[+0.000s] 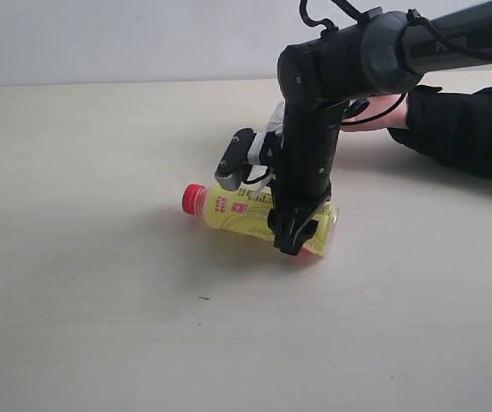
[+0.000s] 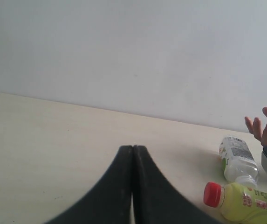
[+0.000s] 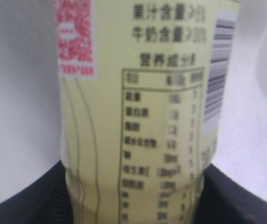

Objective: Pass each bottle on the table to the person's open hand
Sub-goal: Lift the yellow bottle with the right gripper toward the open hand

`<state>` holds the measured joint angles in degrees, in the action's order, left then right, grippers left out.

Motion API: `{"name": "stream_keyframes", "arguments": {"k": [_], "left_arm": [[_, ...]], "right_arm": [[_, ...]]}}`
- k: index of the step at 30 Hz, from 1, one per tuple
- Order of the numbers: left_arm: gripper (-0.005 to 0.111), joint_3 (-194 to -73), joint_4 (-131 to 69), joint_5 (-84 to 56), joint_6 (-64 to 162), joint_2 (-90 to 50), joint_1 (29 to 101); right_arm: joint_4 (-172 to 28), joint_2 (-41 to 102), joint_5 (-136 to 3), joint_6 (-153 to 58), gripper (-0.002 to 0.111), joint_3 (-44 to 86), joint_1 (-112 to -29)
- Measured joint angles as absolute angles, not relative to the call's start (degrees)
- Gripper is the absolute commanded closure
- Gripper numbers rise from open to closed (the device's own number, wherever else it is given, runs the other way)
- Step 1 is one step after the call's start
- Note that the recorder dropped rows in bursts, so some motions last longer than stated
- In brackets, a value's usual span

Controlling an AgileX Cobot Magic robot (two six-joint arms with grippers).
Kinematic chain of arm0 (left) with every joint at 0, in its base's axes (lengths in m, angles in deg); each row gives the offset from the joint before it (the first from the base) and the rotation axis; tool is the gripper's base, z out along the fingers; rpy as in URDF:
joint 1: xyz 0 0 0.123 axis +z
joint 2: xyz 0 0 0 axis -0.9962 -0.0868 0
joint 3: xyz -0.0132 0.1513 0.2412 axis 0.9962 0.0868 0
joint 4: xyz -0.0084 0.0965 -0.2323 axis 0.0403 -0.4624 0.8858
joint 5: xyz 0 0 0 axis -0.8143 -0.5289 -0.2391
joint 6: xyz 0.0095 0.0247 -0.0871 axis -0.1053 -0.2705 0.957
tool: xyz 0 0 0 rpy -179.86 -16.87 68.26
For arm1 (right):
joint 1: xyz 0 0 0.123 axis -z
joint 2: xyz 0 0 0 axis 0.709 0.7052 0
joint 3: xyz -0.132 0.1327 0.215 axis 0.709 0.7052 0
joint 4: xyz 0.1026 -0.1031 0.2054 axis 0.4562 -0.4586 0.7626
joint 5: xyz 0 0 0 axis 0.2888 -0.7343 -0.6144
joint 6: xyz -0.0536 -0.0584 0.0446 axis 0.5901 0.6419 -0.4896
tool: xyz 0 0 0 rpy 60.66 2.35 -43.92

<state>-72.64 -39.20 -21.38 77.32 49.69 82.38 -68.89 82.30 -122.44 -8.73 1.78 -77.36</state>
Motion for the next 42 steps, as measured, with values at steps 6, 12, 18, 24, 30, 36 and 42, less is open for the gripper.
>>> {"name": "stream_keyframes", "arguments": {"k": [6,12,18,24,30,36,42], "left_arm": [[0.107,-72.6,-39.2,-21.4,77.3,49.7,82.4],[0.107,-72.6,-39.2,-21.4,77.3,49.7,82.4],[0.107,-72.6,-39.2,-21.4,77.3,49.7,82.4],[0.107,-72.6,-39.2,-21.4,77.3,49.7,82.4],[0.107,-72.6,-39.2,-21.4,77.3,49.7,82.4],[0.107,-72.6,-39.2,-21.4,77.3,49.7,82.4],[0.107,-72.6,-39.2,-21.4,77.3,49.7,82.4]], "right_arm": [[-68.4,78.9,-123.8,-11.0,0.108,1.8,-77.4],[-67.7,71.3,-125.3,-12.7,0.108,1.8,-77.4],[-67.4,62.2,-127.6,-17.7,0.108,1.8,-77.4],[-70.5,52.4,-128.3,-28.7,0.108,1.8,-77.3],[-74.8,47.4,-130.0,-37.1,0.108,1.8,-73.2],[-75.2,48.8,-130.3,-41.7,0.108,1.8,-66.2],[-73.7,54.2,-130.1,-43.3,0.108,1.8,-60.2]]}}
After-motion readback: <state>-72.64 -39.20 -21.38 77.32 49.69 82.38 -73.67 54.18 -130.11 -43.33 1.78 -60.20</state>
